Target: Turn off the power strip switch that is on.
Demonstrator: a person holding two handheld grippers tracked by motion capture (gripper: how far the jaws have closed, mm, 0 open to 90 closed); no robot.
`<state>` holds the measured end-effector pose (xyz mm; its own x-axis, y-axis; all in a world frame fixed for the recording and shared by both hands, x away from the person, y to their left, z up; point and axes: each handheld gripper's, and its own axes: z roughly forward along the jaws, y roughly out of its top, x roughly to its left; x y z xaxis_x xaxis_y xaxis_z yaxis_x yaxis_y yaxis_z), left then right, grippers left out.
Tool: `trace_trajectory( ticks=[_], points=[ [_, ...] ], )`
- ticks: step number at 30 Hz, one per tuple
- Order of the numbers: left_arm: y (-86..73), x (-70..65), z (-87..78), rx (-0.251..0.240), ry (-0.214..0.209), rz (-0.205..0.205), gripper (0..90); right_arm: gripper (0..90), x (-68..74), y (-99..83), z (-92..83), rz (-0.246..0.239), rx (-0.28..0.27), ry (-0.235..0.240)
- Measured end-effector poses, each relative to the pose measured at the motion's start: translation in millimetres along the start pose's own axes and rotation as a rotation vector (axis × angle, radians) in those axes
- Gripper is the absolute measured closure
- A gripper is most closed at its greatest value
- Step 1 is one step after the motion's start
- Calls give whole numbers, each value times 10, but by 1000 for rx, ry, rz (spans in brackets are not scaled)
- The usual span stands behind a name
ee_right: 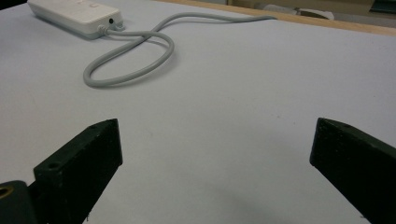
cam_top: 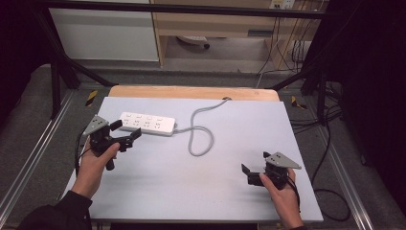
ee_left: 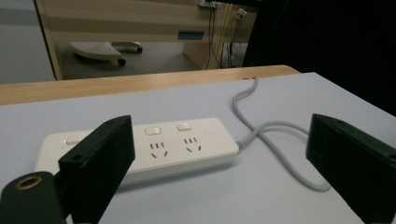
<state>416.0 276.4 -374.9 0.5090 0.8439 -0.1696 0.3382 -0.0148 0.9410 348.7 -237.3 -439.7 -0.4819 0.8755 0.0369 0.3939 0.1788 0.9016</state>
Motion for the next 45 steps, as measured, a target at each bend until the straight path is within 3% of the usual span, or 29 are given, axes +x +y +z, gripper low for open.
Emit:
trace_trajectory(
  ticks=[15,25,45],
  points=[
    [70,60,294,47,40,25,91,24,-8,-1,9,-4,7,-12],
    [88,136,476,73,105,39,105,25,-14,-7,19,-7,21,-24],
    [90,219,734,72,137,48,106,25,-14,-10,1,-10,22,-28]
  ],
)
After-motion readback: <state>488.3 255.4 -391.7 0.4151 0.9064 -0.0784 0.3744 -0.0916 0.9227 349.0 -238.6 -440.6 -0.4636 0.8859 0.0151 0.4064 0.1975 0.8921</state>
